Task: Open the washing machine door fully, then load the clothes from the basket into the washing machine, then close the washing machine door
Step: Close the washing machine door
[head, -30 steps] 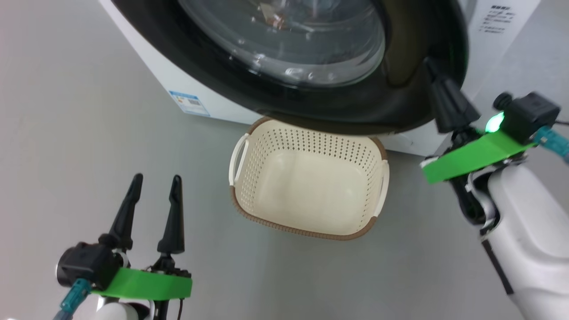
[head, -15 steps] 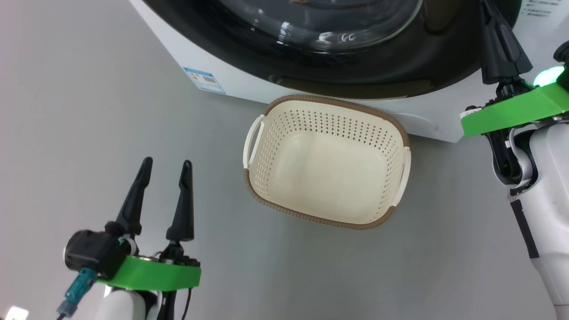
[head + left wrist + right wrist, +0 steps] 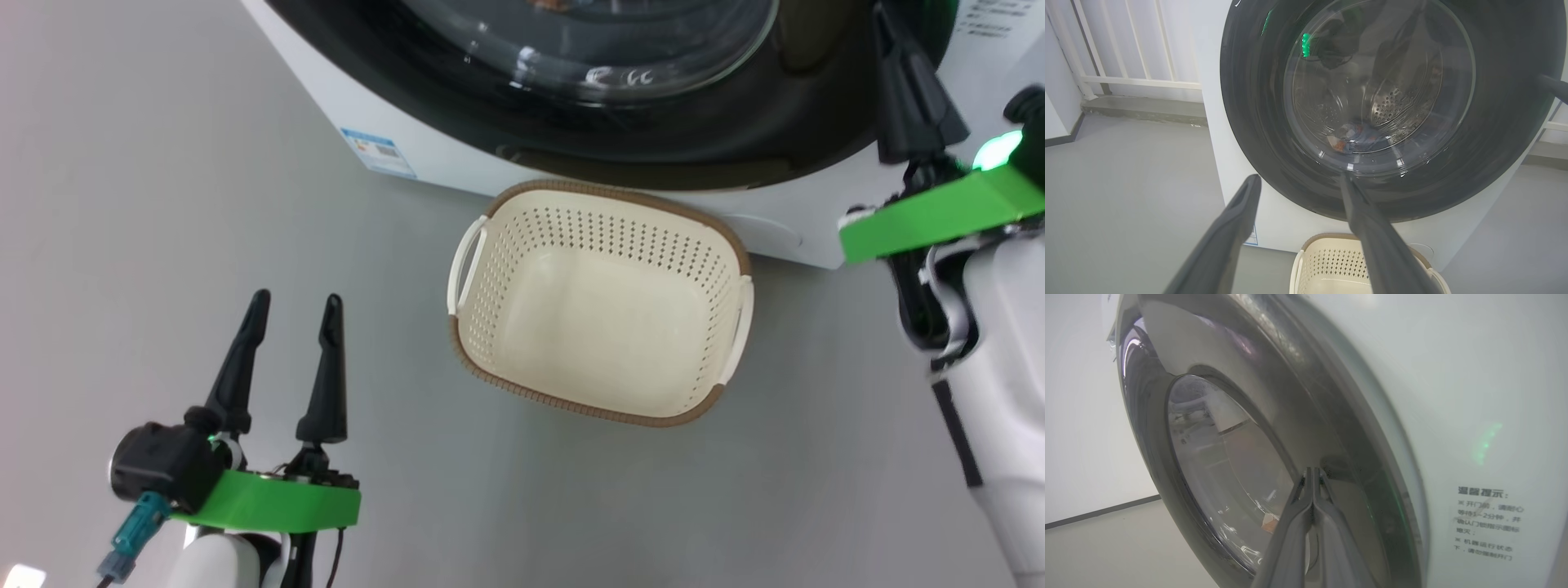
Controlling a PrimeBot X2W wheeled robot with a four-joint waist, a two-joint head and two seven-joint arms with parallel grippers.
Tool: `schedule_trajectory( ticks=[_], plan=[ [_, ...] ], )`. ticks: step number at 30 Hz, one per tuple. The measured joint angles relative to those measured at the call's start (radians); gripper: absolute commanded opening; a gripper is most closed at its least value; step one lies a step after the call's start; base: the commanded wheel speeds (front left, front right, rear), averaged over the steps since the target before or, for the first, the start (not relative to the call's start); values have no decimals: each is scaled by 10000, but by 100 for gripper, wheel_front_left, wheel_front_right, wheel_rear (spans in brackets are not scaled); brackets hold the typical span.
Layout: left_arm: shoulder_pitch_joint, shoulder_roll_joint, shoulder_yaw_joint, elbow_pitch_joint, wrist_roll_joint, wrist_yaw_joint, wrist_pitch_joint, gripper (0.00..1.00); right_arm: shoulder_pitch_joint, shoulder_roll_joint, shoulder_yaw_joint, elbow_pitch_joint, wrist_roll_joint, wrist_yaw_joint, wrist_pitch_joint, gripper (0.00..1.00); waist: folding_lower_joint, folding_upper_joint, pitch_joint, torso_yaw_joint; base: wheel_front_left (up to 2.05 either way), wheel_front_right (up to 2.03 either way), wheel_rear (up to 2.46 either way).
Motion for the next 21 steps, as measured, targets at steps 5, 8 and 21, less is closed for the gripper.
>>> schedule_trajectory(
  ticks=[5, 8, 21],
  plan=[
    [145, 0, 221, 182, 117, 0, 0, 100, 853, 117, 207, -180, 2, -4, 0, 25, 0, 0, -359, -190, 0, 0, 0],
    [366, 10, 353, 328, 115, 0, 0, 100, 1381, 240, 230, -253, 2, -46, 0, 74, 0, 0, -608, -323, 0, 0, 0],
    [911, 451, 621, 667, 50, 0, 0, 100, 3068, 571, 56, -453, 15, -48, 2, 100, 0, 0, -1509, -1160, 0, 0, 0]
  ],
)
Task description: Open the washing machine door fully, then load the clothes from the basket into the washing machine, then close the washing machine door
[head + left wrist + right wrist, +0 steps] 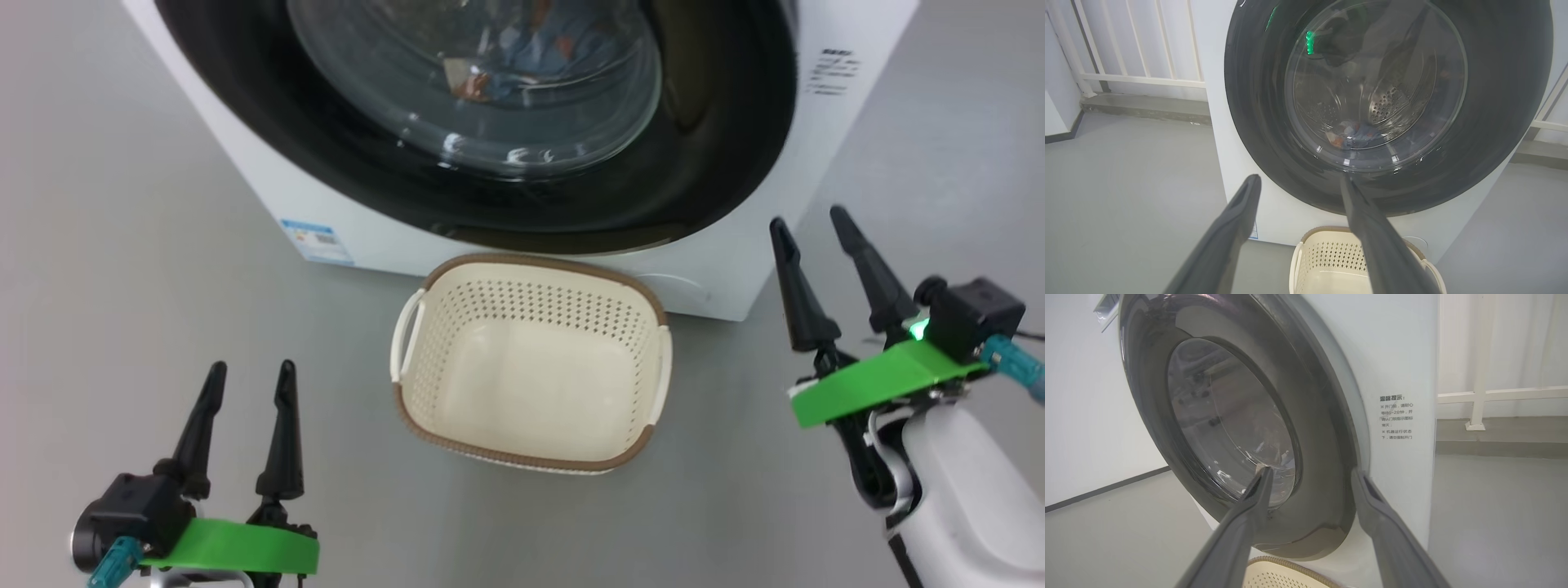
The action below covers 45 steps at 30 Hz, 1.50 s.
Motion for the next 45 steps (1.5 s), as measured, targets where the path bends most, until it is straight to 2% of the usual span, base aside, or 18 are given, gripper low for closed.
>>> schedule_trajectory(
  ticks=[19, 45],
  plan=[
    [721, 282, 314, 345, 10, 0, 2, 100, 1737, 205, -734, -123, -33, -25, 0, 100, 0, 0, -854, -1425, 0, 0, 0],
    [799, 499, 522, 802, 21, 0, 2, 100, 2229, 326, -1080, -372, -48, -25, 0, 100, 0, 0, -1073, -2616, 0, 0, 0]
  ],
)
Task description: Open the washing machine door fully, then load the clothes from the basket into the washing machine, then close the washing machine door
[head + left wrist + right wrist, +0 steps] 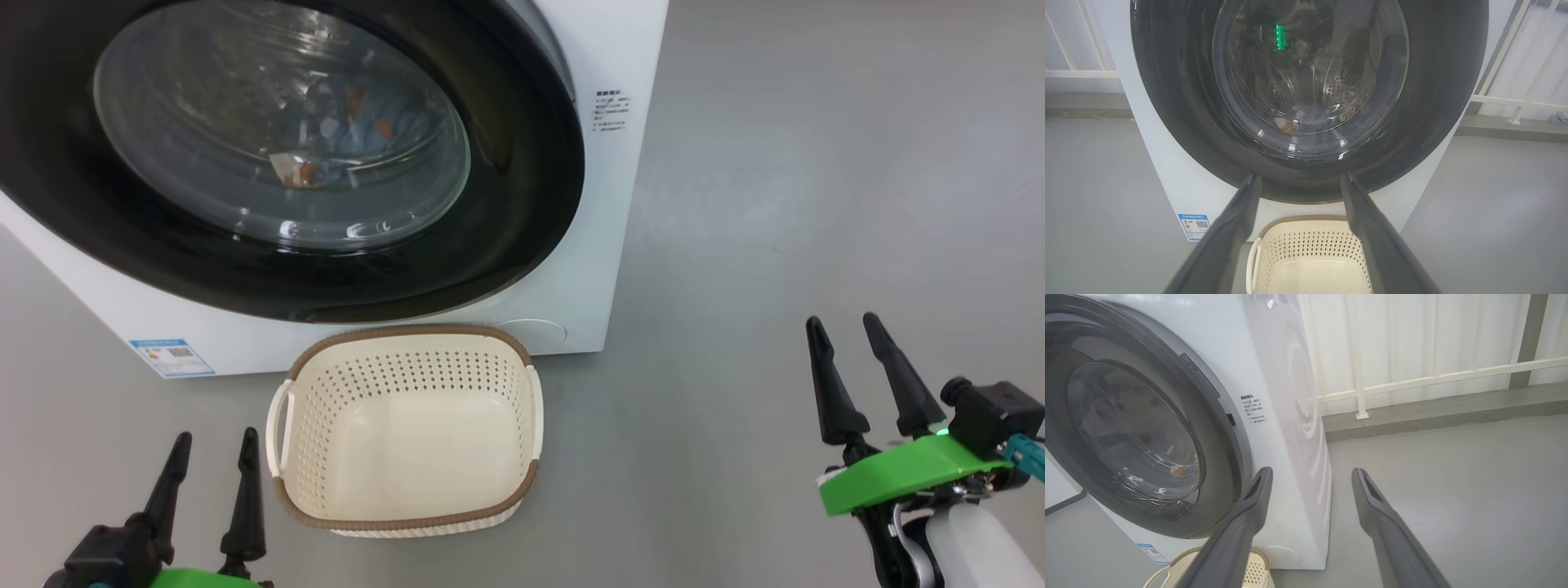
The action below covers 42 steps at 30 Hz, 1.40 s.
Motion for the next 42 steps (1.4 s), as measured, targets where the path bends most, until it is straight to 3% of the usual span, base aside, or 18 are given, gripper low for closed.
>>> schedule_trajectory(
  ticks=[27, 28, 33, 42],
  plan=[
    [239, -19, 293, 144, 113, 0, 0, 100, 333, 52, -38, -13, -4, 0, 0, 100, 0, 0, -314, -100, 0, 0, 0],
    [241, -25, 291, 161, 119, 2, 0, 0, 336, 59, -31, 8, -2, 0, 0, 0, 0, 0, -321, -95, 0, 0, 0],
    [265, -314, 245, 671, 84, 2, 48, 0, 647, 314, 36, 550, 40, 0, 27, 0, 0, 0, -328, -97, 0, 0, 0],
    [375, -326, 265, 702, -798, 2, 280, 0, 753, 360, -17, 570, 782, 0, 272, 0, 2, 0, -400, -76, 0, 0, 0]
  ],
)
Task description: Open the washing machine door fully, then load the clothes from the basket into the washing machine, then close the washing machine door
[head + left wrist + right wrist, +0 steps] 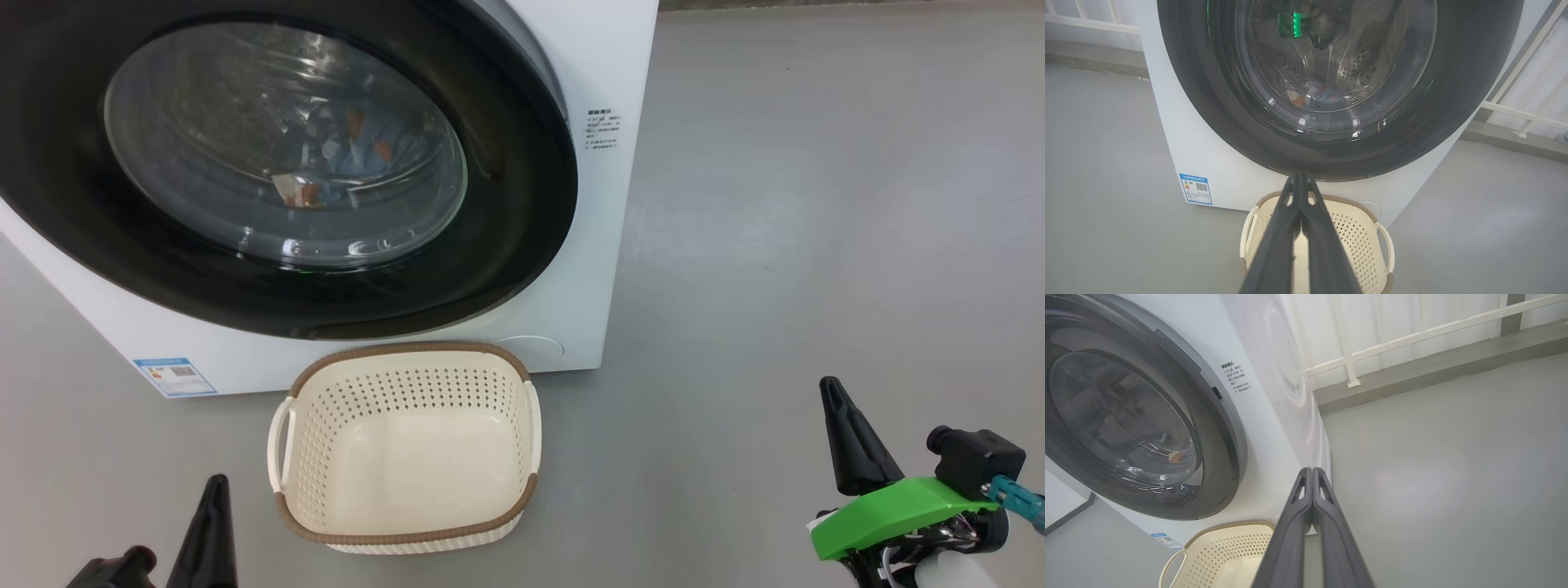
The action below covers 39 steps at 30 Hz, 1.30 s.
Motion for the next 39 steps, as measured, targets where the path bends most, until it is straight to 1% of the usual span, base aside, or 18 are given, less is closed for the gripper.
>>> schedule_trajectory(
  ticks=[24, 28, 30, 39],
  plan=[
    [-3, -178, 65, -88, -2562, 0, 696, 0, 0, 102, -360, -105, 2360, 0, 627, 0, 0, 0, -155, 49, 0, 0, 0],
    [-5, -184, 79, -117, -2922, 0, 786, 0, 0, 119, -405, -123, 2539, 0, 723, 0, -1, 0, -176, 56, 0, 0, 0],
    [-14, -190, 92, -138, -3204, 0, 880, 0, 0, 150, -474, -144, 2922, 0, 813, 0, -1, 0, -195, 62, 0, 0, 0],
    [-31, -219, 125, -182, -4197, 0, 1145, 0, 0, 230, -646, -192, 3708, 0, 1057, 0, -1, 0, -256, 81, 0, 0, 0]
  ],
)
